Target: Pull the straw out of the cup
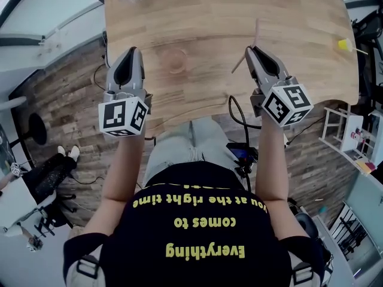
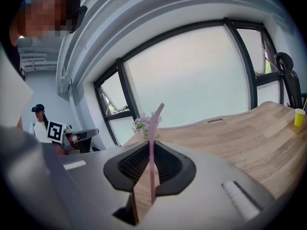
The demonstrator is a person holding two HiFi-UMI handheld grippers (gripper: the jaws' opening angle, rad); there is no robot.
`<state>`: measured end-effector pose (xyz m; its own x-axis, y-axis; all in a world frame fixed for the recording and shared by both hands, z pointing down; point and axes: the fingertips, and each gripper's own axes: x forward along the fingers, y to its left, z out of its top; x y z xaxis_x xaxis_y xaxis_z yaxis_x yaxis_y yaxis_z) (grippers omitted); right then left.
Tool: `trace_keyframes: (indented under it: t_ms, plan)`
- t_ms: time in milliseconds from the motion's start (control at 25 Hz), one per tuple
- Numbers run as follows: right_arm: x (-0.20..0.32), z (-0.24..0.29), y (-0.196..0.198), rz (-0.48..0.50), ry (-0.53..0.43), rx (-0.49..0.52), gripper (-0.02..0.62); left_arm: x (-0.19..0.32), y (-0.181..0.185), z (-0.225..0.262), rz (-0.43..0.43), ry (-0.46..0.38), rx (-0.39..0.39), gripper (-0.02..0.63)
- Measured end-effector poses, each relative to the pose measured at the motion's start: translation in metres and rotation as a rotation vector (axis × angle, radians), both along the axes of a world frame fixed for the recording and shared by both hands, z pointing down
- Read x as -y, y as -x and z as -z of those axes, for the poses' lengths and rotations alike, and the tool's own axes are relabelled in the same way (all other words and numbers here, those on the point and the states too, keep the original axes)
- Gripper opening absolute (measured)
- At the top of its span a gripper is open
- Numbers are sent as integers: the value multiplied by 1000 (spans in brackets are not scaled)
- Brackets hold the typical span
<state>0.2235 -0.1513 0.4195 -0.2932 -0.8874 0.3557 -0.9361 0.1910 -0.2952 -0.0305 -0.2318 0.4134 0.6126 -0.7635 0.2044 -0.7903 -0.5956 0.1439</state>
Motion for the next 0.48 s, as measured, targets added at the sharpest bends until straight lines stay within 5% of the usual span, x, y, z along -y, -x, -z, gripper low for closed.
trace_keyframes:
  t_ms: [480]
  plan:
    - [-3, -33, 3, 18, 77, 19, 38, -4, -1, -15, 3, 27, 8, 0]
